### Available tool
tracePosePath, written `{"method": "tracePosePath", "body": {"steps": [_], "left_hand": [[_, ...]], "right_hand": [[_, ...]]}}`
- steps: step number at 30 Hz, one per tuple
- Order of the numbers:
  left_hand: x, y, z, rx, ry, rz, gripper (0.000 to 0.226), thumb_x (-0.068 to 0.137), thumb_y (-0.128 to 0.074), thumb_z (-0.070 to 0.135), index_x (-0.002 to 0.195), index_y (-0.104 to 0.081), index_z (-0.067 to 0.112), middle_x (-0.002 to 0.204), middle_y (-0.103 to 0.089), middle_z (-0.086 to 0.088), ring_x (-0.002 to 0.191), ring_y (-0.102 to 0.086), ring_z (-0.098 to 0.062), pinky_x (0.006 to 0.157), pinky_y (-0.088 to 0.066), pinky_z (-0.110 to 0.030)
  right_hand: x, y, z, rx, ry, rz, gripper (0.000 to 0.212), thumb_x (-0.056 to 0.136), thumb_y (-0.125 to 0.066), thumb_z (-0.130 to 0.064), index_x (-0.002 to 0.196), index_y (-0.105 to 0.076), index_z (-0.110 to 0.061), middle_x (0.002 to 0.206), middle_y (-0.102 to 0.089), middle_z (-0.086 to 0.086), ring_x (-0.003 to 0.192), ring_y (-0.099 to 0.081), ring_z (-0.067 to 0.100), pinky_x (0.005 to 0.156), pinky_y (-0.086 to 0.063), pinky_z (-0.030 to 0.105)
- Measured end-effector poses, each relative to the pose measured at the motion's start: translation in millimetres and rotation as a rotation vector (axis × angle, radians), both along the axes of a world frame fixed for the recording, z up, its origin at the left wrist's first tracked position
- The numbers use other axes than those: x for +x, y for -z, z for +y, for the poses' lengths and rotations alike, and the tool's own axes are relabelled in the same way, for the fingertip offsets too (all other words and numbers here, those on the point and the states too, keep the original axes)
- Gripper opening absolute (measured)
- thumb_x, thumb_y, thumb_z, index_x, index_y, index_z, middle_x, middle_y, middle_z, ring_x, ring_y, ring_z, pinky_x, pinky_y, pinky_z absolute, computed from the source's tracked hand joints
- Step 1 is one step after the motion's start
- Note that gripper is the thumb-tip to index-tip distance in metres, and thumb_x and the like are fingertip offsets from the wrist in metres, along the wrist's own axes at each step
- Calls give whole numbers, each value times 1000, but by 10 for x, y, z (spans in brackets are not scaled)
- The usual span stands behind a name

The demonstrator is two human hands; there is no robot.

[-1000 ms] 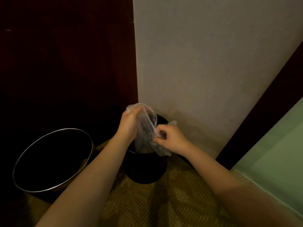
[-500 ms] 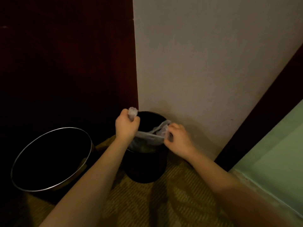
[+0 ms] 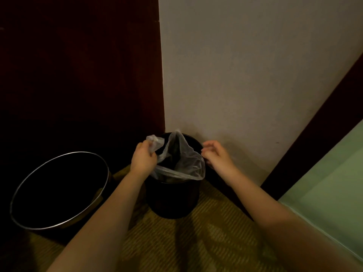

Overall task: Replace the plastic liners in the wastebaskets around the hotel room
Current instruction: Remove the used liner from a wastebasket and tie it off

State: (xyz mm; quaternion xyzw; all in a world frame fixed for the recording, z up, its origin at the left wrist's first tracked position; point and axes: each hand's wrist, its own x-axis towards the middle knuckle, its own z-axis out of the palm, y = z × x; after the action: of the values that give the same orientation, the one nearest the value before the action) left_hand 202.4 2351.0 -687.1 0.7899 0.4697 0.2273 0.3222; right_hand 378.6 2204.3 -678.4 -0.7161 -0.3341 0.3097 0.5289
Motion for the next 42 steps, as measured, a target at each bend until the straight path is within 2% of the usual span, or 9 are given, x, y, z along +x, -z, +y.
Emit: {"method": "tracePosePath", "body": {"steps": [6, 11, 18, 21, 24, 29, 35, 39, 42], "left_hand": [[-102, -4, 37, 2, 152, -50, 15, 92, -53, 9, 106, -56, 13, 85, -56, -6, 76, -56, -21, 68, -43, -34], [-205, 32, 59, 25, 196, -49, 11, 91, -56, 11, 101, -57, 16, 79, -56, -3, 68, -54, -14, 56, -38, -15], [-185, 155, 115, 73, 129, 93, 20, 92, -52, 16, 110, -59, 14, 78, -56, 1, 65, -54, -12, 53, -37, -25], [-127, 171, 74, 155, 154, 226, 11, 92, -50, 17, 100, -58, 14, 76, -56, -1, 63, -53, -15, 53, -38, -28], [-63, 170, 38, 212, 166, 361, 5, 92, -48, 18, 90, -52, 16, 81, -57, -4, 68, -52, -18, 56, -39, -29], [15, 210, 1, 257, 126, 430, 8, 94, -45, 19, 89, -49, 16, 81, -54, -3, 67, -51, -17, 55, -37, -29], [75, 262, -9, 296, 127, 402, 13, 96, -44, 18, 83, -41, 18, 74, -48, -1, 62, -49, -20, 53, -37, -30], [42, 280, 29, 335, 103, 416, 10, 96, -44, 19, 86, -44, 16, 76, -52, -2, 64, -51, -19, 53, -37, -30], [1, 301, 62, 364, 117, 466, 9, 96, -42, 17, 92, -50, 13, 81, -57, -4, 65, -53, -21, 54, -40, -31]], "right_hand": [[-159, -90, 363, -240, -4, -117, 74, 86, -66, -51, 143, -35, -14, 114, -59, 3, 101, -60, 22, 79, -51, 32], [-230, 5, 504, -597, -11, -374, 15, 85, -69, -26, 83, -67, -12, 83, -66, 9, 78, -65, 27, 68, -57, 36], [133, -54, 117, -387, 385, -536, 15, 97, -46, -18, 93, -58, -10, 93, -61, 17, 93, -59, 36, 68, -39, 32], [300, -95, -16, -181, 412, -403, 13, 95, -50, -12, 82, -52, -13, 92, -61, 12, 85, -57, 28, 67, -38, 28], [263, -161, -1, 115, 351, -32, 26, 95, -48, -4, 73, -50, -18, 90, -61, 6, 75, -53, 15, 59, -42, 18], [-72, -178, 155, 251, 231, 380, 24, 98, -37, -3, 77, -43, -14, 53, -59, 5, 53, -52, 22, 52, -42, 25], [-343, -165, 71, -79, -237, -380, 18, 92, -60, -39, 92, -50, -24, 63, -50, -7, 55, -48, 13, 56, -39, 33], [-410, -200, -83, -414, -612, -979, 78, 72, -60, -77, 129, -40, -27, 99, -63, -3, 86, -63, 18, 69, -53, 35], [-409, -53, -203, -558, -707, -1263, 85, 72, -62, -75, 134, -38, -23, 106, -63, 4, 94, -62, 26, 74, -49, 36]]}}
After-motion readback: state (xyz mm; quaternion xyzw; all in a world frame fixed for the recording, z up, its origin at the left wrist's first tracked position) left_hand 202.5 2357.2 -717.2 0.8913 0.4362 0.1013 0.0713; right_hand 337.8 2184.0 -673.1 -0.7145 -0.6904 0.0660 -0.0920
